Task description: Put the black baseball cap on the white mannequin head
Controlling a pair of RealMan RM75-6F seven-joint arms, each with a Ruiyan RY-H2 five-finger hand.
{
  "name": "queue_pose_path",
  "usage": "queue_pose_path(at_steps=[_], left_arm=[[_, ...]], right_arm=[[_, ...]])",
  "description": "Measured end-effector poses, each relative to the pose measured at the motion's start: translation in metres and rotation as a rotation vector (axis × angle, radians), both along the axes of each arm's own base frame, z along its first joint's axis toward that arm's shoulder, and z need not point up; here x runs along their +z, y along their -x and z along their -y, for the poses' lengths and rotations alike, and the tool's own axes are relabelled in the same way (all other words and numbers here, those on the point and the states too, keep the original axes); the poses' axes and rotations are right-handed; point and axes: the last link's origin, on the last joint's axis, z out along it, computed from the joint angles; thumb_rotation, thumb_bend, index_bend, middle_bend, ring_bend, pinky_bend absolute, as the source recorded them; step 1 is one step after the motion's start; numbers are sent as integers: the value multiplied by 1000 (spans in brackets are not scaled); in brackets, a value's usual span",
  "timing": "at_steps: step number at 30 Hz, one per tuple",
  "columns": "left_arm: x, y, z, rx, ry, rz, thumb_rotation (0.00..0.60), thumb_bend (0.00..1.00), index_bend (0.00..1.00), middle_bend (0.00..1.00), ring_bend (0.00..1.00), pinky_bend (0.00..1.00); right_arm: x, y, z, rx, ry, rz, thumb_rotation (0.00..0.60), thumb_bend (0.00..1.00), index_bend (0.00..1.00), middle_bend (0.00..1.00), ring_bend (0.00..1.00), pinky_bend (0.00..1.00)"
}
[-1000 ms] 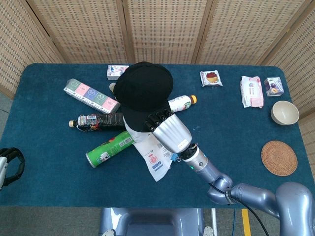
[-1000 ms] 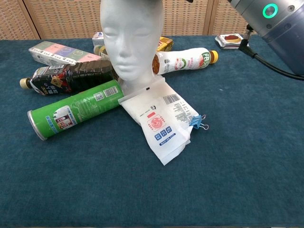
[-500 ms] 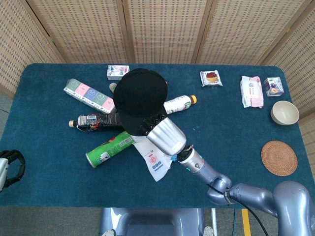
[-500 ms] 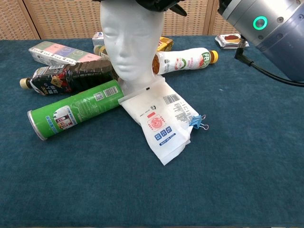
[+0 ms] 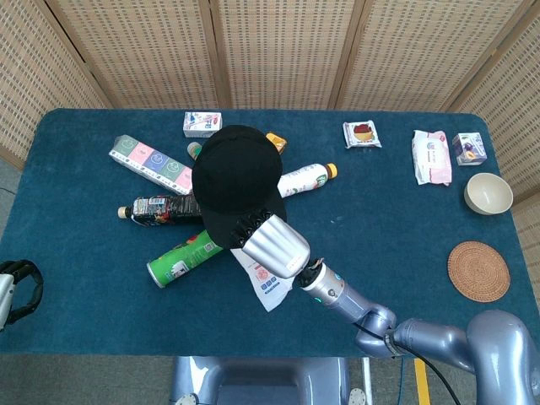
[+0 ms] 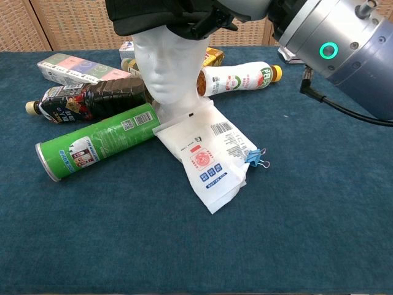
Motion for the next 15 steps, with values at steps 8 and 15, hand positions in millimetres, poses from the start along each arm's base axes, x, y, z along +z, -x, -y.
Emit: queue_pose_path(at_steps=[8,15], left_arm=[[0,1,0,5,3,2,600,307,579,424,347,363],[-2,2,0,6,8,4,600,306,580,424,347,364]], right_arm=[[-3,0,5,-36,-20,-13,600,343,693,692,776,847],[6,8,10,-69,-16,2,600,344,693,692,776,847]])
